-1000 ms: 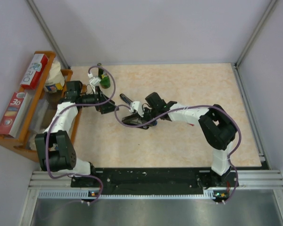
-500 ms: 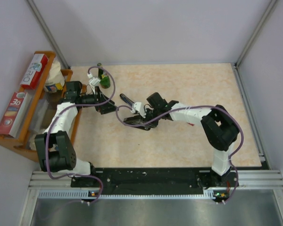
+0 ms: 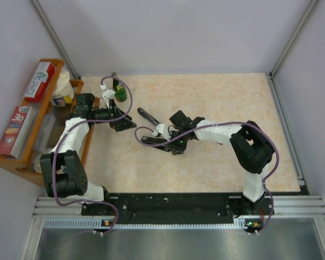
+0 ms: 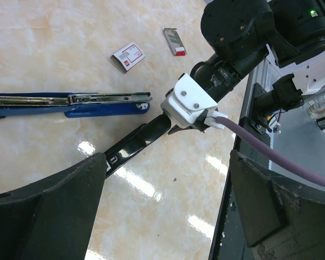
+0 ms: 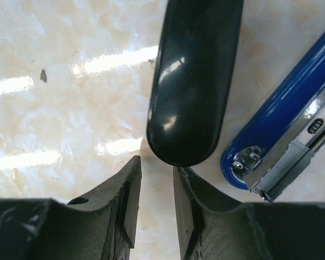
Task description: Load the staples into the stapler
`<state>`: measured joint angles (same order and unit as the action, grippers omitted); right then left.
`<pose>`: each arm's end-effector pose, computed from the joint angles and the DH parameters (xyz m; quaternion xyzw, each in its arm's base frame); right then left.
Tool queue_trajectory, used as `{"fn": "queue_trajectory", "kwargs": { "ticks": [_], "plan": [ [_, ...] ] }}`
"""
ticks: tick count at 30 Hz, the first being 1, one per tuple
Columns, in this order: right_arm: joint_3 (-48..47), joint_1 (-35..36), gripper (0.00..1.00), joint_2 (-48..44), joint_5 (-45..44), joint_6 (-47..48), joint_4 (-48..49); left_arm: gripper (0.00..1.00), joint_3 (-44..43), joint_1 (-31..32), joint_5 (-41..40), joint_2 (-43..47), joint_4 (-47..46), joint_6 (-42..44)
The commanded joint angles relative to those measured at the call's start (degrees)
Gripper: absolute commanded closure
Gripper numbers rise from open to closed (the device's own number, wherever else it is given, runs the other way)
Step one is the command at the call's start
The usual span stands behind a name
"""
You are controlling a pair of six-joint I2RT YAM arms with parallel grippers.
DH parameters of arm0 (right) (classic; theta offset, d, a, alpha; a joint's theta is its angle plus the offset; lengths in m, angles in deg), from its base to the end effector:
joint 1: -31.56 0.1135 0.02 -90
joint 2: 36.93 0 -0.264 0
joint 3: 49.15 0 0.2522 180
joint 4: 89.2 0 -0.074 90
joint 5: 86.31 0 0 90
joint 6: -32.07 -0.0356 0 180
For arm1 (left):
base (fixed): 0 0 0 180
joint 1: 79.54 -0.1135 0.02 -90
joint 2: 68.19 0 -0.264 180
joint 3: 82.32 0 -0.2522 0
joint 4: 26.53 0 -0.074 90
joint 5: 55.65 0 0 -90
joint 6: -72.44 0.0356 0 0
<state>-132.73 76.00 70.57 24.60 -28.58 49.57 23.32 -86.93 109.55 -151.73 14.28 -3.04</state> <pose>0.2588 0.2716 0.1657 -0.6078 0.7446 0.2035 0.1865 0.2947 0.0035 0.2719 0.2546 0.7301 -0.5114 0.3751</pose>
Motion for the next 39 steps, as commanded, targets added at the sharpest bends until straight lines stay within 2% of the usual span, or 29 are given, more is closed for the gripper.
{"fn": "queue_trajectory", "kwargs": {
  "ticks": [1, 22, 26, 33, 39],
  "plan": [
    [-1.2, 2.2, 0.69, -1.2, 0.5, -0.8, 0.6, 0.01, 0.3, -0.2, 1.6, 0.0, -1.0, 1.0],
    [-10.3, 8.1, 0.68, 4.6, -0.2, -0.5, -1.2, 0.01, 1.1, 0.3, 2.0, -0.8, -1.3, 1.1],
    [-10.2, 8.3, 0.68, 1.1, -0.9, 0.8, -3.6, 0.01, 1.1, 0.3, 1.9, -0.4, -1.2, 1.2],
    [-8.3, 8.3, 0.65, -8.3, 4.7, 4.1, -7.6, 0.01, 1.2, 0.5, 2.3, -0.9, -1.3, 1.2],
    [-10.9, 7.4, 0.64, -9.0, 3.0, 4.3, -7.3, 0.01, 1.2, 0.5, 2.3, -0.6, -1.3, 1.2]
  ]
}}
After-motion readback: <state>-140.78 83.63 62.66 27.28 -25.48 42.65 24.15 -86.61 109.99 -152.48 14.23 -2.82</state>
